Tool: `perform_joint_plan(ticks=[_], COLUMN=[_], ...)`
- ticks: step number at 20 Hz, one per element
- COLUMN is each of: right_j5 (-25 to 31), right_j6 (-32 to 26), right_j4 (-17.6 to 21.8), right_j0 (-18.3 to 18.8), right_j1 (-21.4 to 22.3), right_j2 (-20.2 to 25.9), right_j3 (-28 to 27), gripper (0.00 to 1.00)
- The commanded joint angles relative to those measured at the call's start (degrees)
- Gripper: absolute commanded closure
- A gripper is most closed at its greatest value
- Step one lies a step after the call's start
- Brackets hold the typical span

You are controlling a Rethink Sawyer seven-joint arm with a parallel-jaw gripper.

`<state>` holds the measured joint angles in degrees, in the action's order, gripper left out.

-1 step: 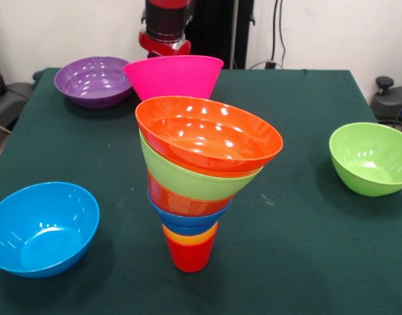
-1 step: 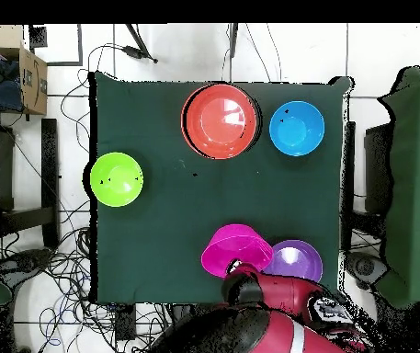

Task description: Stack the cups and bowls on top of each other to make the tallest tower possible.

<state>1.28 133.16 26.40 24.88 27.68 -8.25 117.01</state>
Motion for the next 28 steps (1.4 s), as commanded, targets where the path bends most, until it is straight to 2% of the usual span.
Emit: perform_joint_plan(ticks=[1,7,11,14,20,24,28], right_j5=[1.50,9.46,12.57,12.27,8.84,9.88,9.99], right_j6=[6.10,3.72,3.14,3.52,4.74,4.23,5.13], right_j4=[-3.50,-5.61,-6.71,-7.04,-7.09,-7.81,-7.66], right_j0=[-1.39,-1.35,-1.99,-2.49,-3.54,-2.13,-3.69], right_j1=[1.58,7.92,10.08,10.12,7.18,6.98,5.35], right_j2=[3.63,5.42,6.19,6.29,5.86,6.42,4.14], right_j3=[-0.45,0.34,0.35,0.61,0.20,1.19,1.45], gripper=[0.00,0.00,0.00,0.00,0.00,0.00,0.00])
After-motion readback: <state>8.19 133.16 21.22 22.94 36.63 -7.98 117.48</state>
